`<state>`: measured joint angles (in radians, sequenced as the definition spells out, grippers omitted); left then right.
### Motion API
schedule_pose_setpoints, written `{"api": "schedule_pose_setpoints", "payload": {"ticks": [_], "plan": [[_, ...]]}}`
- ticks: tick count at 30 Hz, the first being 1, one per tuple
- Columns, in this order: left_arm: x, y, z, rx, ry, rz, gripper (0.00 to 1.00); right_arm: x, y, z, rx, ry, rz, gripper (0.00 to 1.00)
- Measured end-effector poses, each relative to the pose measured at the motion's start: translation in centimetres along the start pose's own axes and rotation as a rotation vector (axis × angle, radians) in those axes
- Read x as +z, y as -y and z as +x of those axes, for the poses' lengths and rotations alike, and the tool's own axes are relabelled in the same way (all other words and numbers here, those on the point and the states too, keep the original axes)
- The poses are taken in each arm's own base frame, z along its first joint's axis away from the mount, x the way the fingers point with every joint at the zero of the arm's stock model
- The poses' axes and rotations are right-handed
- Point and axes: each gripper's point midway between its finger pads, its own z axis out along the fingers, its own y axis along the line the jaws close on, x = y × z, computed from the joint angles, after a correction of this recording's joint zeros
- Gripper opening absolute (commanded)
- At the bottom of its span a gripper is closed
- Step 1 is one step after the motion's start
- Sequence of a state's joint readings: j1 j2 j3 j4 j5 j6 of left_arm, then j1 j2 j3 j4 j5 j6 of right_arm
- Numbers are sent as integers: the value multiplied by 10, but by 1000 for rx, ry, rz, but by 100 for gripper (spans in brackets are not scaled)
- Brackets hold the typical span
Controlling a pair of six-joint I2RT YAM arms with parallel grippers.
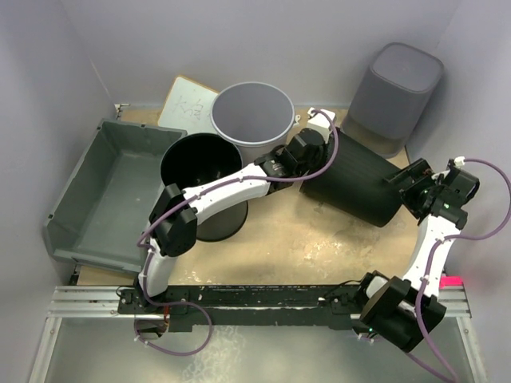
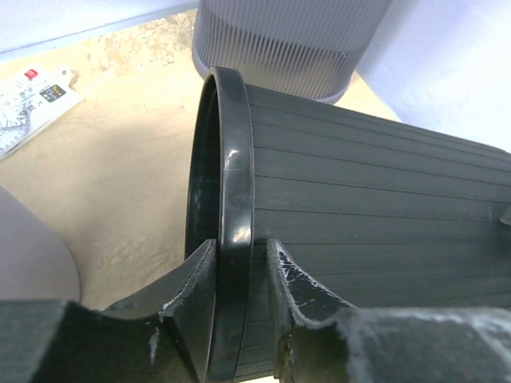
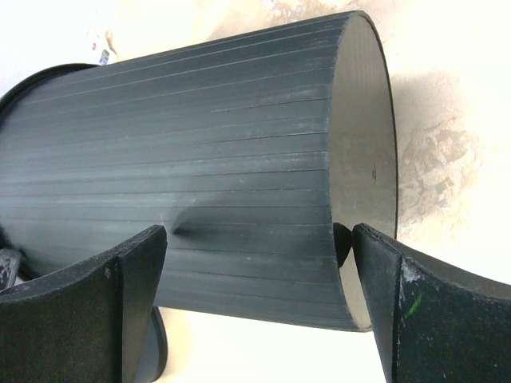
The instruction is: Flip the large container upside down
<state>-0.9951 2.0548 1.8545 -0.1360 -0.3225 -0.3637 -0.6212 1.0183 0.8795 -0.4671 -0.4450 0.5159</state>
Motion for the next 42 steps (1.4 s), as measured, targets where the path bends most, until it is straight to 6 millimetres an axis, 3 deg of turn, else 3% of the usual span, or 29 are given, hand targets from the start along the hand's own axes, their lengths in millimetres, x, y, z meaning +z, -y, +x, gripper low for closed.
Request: {"api": "schedule_pose_setpoints", "payload": {"ticks": [8,14,23,28,35,42], "plan": [[5,-11,-6,-28,15,-8,15,-16,-14,-1,-29,38,-55,89],[6,-25,-9,-43,26,-27,11,-32,-38,-8,-43,78,-142,88],[-1,-51,-10,-50,24,-79,10,-60,-93,-23,-82,115,-316,88],[-1,-55,5,-67,-10,-85,13,-89,-129,-34,-146,164,-412,88],[-7,-34,72,-125,-188,25,17,-120,-165,-25,-225,150,-555,89],[-21,21,93,-161,-249,173,25,-119,-169,-8,-235,88,-587,99]]}}
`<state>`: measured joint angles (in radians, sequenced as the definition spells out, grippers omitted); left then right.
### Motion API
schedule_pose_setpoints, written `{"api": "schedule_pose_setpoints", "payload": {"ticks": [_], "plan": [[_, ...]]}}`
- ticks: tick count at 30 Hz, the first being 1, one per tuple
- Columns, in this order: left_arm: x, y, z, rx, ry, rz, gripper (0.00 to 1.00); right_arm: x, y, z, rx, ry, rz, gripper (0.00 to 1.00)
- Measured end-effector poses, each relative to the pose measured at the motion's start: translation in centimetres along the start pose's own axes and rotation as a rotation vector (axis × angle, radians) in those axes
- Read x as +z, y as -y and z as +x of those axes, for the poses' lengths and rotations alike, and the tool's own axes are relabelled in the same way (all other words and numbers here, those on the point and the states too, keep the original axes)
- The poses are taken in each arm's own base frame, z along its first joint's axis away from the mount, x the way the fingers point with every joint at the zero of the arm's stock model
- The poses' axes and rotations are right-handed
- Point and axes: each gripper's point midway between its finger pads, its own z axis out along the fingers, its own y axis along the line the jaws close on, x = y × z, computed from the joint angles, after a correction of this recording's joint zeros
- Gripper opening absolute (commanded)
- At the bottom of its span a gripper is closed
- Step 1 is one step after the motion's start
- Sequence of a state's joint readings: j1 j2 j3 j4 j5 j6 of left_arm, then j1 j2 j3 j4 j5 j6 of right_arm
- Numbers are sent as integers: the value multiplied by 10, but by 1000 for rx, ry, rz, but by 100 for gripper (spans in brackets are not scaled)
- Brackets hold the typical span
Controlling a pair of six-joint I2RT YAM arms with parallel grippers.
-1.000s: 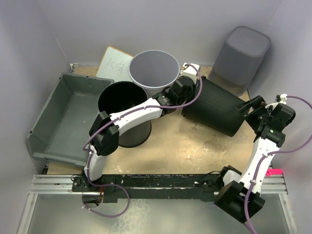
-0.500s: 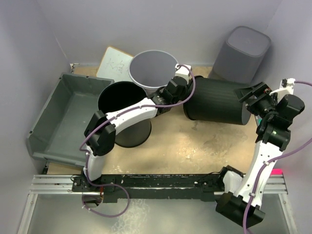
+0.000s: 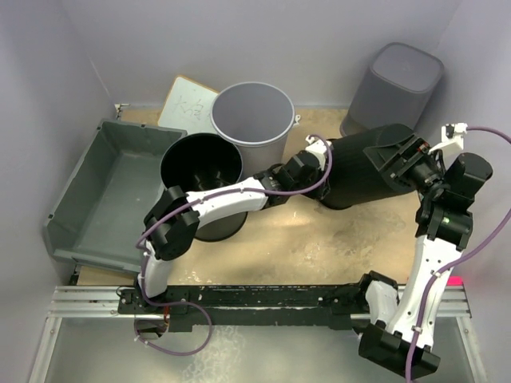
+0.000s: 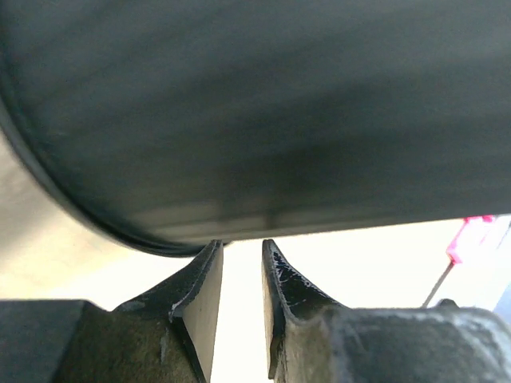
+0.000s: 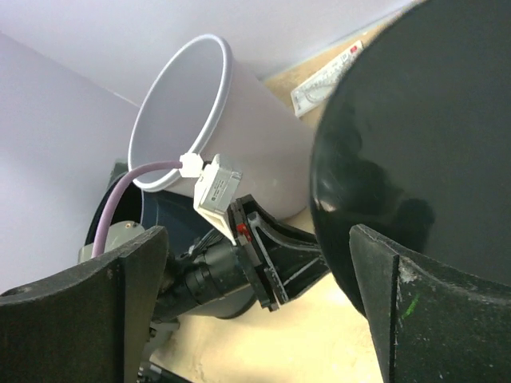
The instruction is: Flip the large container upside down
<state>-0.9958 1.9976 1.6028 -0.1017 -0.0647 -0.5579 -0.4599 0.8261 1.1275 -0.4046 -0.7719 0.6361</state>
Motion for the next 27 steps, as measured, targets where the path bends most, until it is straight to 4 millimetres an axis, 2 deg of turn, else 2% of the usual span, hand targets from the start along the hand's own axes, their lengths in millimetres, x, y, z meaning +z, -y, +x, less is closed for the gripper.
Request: {"api": "schedule_pose_setpoints", "payload": {"ticks": [5,9,13,16,20,22,24,25,27], "plan": [[3,27,15,12,-26,59,29,1,0,12,4,-41,-1,100],[5,34,17,18,-31,72,31,-1,-8,14,-14,-63,-17,100],[4,37,8,24,-15,77,32,-7,-20,3,-65,-51,-7,100],[1,38,-2,35,-6,73,32,-16,-26,-12,-127,-2,39,100],[-8,46,-20,60,12,81,33,-22,-27,-13,-173,14,63,100],[-19,47,-26,73,9,79,34,-23,-20,-10,-196,5,97,100],[-41,46,-34,87,17,66,37,-22,-13,-6,-225,-11,134,100],[-54,45,-39,91,26,58,38,-22,-12,-3,-242,-22,137,100],[-96,40,-54,98,69,30,40,-21,-15,2,-270,-45,117,100]]}}
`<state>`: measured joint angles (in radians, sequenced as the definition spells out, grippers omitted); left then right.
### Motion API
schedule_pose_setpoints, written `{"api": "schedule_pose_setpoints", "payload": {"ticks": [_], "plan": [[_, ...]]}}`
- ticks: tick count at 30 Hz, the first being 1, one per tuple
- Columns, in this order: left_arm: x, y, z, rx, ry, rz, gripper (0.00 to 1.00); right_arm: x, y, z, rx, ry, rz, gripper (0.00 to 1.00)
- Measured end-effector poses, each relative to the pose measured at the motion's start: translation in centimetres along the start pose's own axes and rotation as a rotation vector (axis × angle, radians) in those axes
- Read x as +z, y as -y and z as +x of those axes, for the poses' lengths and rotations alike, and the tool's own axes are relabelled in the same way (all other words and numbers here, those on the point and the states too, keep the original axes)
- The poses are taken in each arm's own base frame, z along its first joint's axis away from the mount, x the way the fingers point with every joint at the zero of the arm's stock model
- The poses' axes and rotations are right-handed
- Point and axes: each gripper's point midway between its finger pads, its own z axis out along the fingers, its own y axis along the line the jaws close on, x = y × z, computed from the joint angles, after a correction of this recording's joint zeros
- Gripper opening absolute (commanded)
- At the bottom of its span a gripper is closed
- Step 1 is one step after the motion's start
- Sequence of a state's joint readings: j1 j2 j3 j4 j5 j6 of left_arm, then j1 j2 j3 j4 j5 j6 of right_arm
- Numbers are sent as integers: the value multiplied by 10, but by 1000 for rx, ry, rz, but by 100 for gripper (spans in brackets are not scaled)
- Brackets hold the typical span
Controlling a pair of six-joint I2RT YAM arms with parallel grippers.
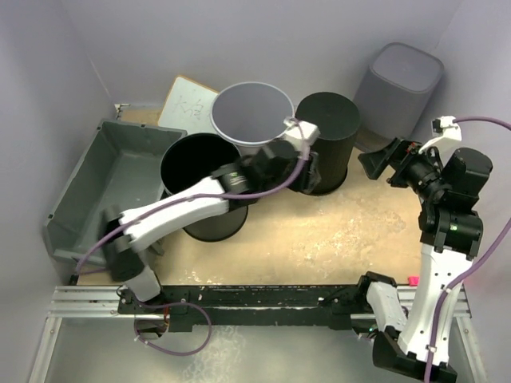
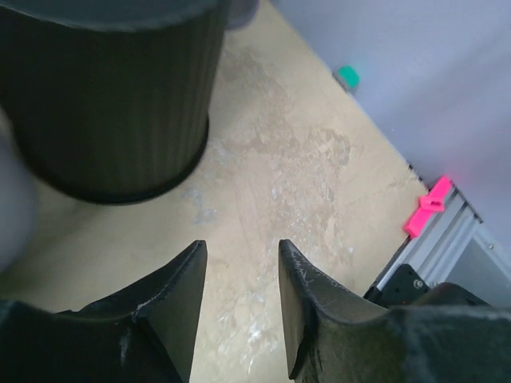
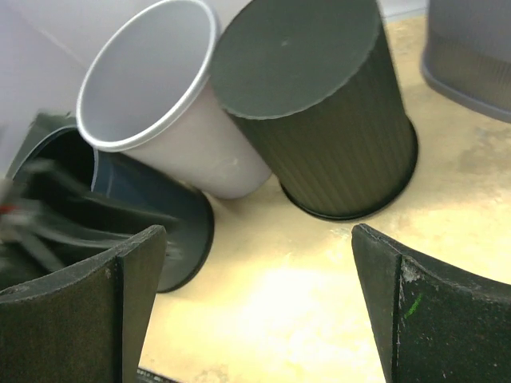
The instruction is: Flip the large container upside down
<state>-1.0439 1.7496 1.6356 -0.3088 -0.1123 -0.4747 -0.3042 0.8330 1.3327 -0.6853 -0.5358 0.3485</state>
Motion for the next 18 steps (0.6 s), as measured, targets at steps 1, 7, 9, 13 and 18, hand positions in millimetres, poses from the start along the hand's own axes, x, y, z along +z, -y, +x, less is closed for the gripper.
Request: {"api": "schedule_pose_setpoints", "payload": {"ticks": [1,7,9,13,18], "plan": [[-25,-2,-13,0,38,-13,41,2,-3,2,-5,-10,-24,100],[-171,-30,-93,-90,366,-123,44,25,-26,-8,21,1,-194,100],[-199,-45,-100,-134,428,-180,45,41,-40,-12,20,-8,-253,100],[-211,-70,-86,-188,440,-289,47,86,-90,-11,-24,-84,-350,100],[-193,-95,-45,-178,331,-405,48,180,-151,-21,-96,-147,-338,100]]}}
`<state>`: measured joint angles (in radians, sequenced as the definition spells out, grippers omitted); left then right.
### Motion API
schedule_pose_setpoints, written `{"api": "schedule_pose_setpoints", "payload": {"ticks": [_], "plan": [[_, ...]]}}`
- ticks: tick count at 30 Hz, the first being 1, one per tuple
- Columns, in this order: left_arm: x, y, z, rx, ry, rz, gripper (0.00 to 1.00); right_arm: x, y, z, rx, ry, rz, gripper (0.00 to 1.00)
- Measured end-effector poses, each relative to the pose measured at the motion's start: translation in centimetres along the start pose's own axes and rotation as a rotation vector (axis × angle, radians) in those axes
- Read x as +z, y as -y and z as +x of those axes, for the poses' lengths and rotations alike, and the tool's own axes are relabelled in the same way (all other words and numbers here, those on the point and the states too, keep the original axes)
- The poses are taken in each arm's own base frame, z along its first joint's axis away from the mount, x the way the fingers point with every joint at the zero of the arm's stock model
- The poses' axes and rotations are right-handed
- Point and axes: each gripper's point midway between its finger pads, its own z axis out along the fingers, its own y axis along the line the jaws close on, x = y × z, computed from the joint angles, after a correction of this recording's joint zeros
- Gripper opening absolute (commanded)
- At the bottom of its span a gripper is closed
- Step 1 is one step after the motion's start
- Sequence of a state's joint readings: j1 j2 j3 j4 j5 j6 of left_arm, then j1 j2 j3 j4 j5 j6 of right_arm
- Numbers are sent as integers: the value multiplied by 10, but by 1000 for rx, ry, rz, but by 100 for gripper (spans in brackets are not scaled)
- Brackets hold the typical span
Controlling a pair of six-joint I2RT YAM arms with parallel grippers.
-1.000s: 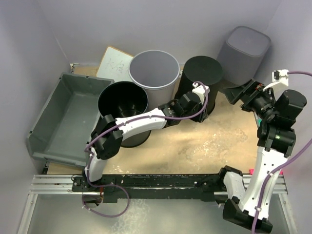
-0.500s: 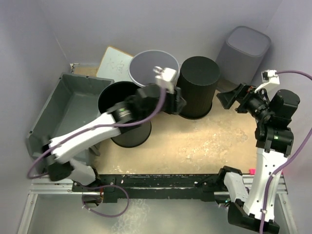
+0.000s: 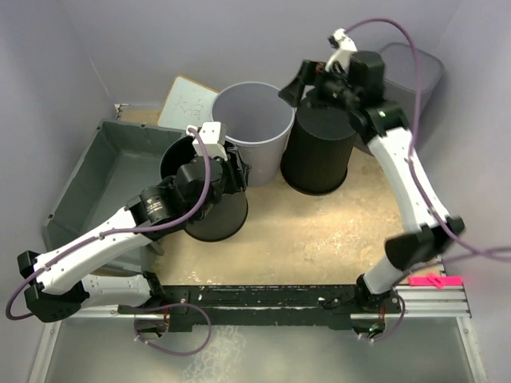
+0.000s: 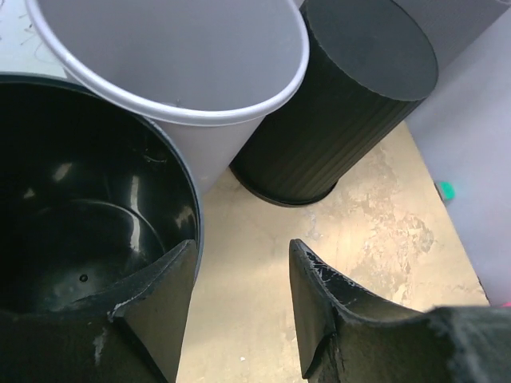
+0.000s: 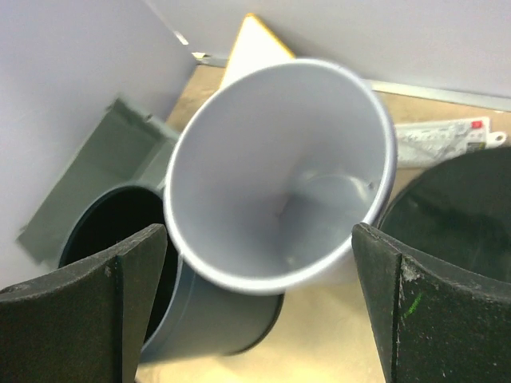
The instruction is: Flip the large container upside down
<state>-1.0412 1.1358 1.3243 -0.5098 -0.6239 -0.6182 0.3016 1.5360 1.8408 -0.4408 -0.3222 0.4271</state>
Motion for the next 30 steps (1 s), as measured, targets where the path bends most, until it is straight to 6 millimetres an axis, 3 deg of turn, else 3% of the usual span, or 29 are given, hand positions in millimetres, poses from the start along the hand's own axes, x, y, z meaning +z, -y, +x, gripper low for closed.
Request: {"api": "schedule_pose_setpoints", "payload": {"ticks": [3,9,12,16,18,22,24,27,29,30], "plan": [[-1,-7,5,3,-13,-27,48,53,18,-5,-7,-18,82,100],[-13,-15,-5,-26,12,-40,48,119,61,7,26,-61,210,100],[-18,-20,-9,-42,27,-45,48,138,73,16,48,-77,239,100],[-22,-25,-10,-52,37,-55,48,142,86,36,81,-103,275,100],[-22,-26,-10,-49,36,-61,49,129,87,37,89,-78,294,100],[-22,-28,-8,-41,30,-66,49,73,93,44,145,-64,337,100],[-22,-28,-7,-39,27,-67,49,38,116,37,188,-29,384,100],[-21,-28,-6,-36,24,-69,49,-9,165,23,236,36,514,100],[-21,-28,-6,-34,24,-69,49,-32,182,16,241,66,570,100],[-21,-28,-6,-31,23,-69,49,-39,180,13,231,76,571,100]]}}
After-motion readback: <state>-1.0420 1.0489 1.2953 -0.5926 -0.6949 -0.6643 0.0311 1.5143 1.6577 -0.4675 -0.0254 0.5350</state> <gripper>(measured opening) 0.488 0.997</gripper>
